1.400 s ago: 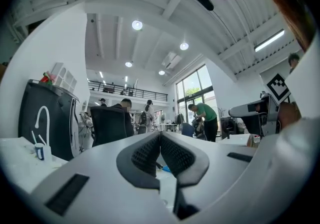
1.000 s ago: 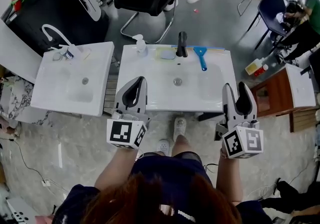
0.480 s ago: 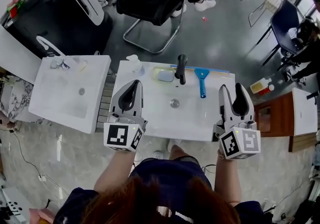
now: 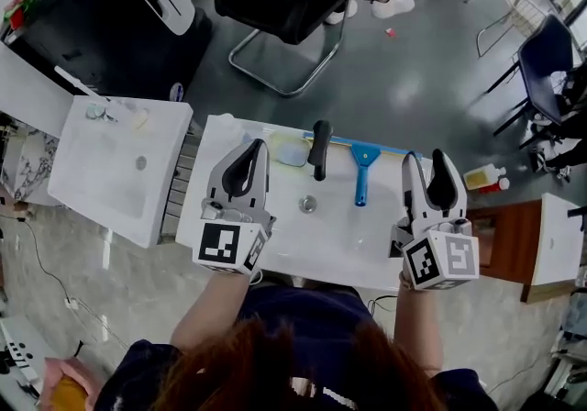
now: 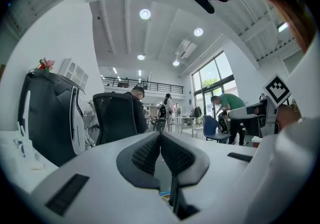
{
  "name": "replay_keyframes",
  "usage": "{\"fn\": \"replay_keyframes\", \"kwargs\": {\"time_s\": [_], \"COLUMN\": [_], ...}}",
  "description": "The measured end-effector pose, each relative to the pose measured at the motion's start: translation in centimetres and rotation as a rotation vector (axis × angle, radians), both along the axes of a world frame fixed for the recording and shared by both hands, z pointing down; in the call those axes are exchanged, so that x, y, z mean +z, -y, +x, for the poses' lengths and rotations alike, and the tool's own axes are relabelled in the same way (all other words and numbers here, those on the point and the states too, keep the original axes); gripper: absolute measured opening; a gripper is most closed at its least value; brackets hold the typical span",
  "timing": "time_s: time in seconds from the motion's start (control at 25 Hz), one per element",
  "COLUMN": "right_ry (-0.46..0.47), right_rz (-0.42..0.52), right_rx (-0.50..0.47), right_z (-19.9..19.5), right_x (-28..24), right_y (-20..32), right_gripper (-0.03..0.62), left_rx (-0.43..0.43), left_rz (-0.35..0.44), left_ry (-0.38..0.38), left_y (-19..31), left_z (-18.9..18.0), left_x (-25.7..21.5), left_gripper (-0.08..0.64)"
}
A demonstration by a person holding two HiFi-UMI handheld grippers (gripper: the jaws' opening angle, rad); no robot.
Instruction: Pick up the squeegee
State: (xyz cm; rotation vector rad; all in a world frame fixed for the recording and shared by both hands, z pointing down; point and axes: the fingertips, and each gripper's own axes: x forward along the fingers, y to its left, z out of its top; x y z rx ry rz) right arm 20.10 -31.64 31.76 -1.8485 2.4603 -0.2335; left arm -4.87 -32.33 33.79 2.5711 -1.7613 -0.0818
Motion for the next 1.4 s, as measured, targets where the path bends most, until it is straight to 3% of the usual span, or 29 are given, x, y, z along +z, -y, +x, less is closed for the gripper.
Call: {"fn": "replay_keyframes", "kwargs": {"time_s": [0.28,0.72,1.4], "right_ry": [0.009,-0.035,-0.177], "right_rz": [-0.067,-0.226,-0.684], "right_rx": [0.013,0.057,0.06], "right_z": [1.0,1.2,-1.5], "right_x": [2.5,9.3,30.3], "right_y": [3.0,6.5,6.8], "right_gripper": [0.232,0.232,0.232], "left_rx": [-0.006,0.076,0.128], "left_rz": [-0.021,-0.086,-0.151], "left_ry": [-0.013,0.031,0.044], "left_y": [3.1,7.2,8.9], "left_z": [1.1,2.5,2.9], "left_x": [0.6,3.4,7.8], "left_gripper": [0.02,0.02,0.021]}}
